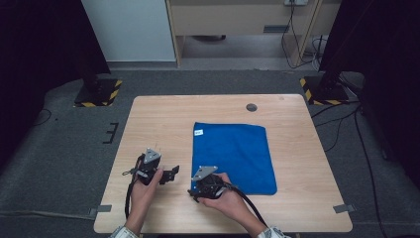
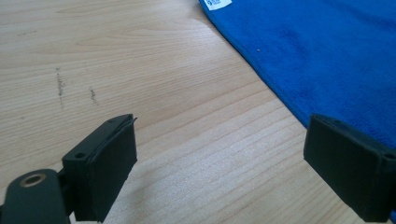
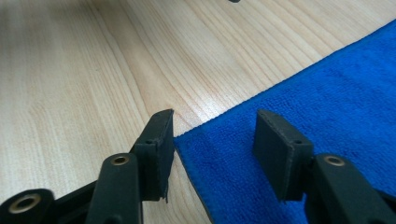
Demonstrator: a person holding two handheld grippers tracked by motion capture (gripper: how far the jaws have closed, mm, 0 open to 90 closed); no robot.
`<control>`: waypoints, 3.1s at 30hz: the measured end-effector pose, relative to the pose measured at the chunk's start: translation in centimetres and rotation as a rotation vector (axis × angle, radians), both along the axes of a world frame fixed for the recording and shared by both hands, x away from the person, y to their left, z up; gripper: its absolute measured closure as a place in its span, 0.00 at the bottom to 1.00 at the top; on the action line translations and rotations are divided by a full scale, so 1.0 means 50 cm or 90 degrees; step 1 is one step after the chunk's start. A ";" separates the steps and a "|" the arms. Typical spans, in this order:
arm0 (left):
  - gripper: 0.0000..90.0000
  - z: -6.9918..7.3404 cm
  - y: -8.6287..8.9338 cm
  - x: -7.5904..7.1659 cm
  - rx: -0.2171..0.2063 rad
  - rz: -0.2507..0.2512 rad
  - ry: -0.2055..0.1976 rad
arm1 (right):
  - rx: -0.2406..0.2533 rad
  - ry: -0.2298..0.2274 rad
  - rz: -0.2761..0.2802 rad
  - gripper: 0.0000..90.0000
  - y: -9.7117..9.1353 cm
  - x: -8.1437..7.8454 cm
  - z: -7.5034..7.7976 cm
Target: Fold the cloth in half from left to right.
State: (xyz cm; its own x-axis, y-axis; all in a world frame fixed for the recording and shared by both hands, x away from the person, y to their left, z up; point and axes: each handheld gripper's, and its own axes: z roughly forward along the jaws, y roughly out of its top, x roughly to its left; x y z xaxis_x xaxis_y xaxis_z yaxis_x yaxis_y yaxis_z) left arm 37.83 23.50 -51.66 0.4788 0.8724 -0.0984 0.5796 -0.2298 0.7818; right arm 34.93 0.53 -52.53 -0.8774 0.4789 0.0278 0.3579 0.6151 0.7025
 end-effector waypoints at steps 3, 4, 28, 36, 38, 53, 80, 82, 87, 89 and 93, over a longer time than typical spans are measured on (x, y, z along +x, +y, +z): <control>0.10 0.000 -0.001 0.000 0.000 -0.002 0.000 | -0.005 -0.007 -0.002 0.52 0.006 0.000 -0.004; 0.10 0.000 -0.001 0.000 -0.001 -0.001 0.000 | -0.005 -0.007 -0.003 0.51 0.007 0.000 -0.004; 0.13 0.048 -0.019 0.093 -0.026 -0.049 -0.018 | 0.034 0.003 -0.040 0.94 0.002 0.001 -0.001; 0.19 0.027 -0.043 0.175 0.002 -0.048 0.013 | 0.047 0.009 -0.013 0.94 0.030 -0.031 -0.001; 0.24 0.021 -0.050 0.191 0.016 -0.048 0.020 | 0.049 0.011 -0.010 0.94 0.032 -0.036 -0.002; 0.41 0.002 -0.067 0.272 0.022 -0.035 0.015 | 0.044 0.008 -0.015 0.93 0.057 -0.068 -0.010; 0.95 -0.021 -0.081 0.302 -0.002 -0.057 0.066 | 0.051 0.010 -0.018 0.92 0.048 -0.073 -0.011; 0.97 -0.015 -0.079 0.301 0.001 -0.048 0.060 | 0.051 0.006 -0.020 0.92 0.048 -0.075 -0.010; 0.98 0.007 -0.076 0.294 -0.001 -0.041 0.030 | 0.053 -0.007 -0.024 0.93 0.047 -0.081 -0.005; 0.98 0.013 -0.075 0.292 -0.003 -0.041 0.024 | 0.054 -0.013 -0.027 0.93 0.047 -0.085 0.002; 0.98 0.021 -0.074 0.289 0.001 -0.042 0.023 | 0.054 -0.031 -0.029 0.94 0.049 -0.093 0.019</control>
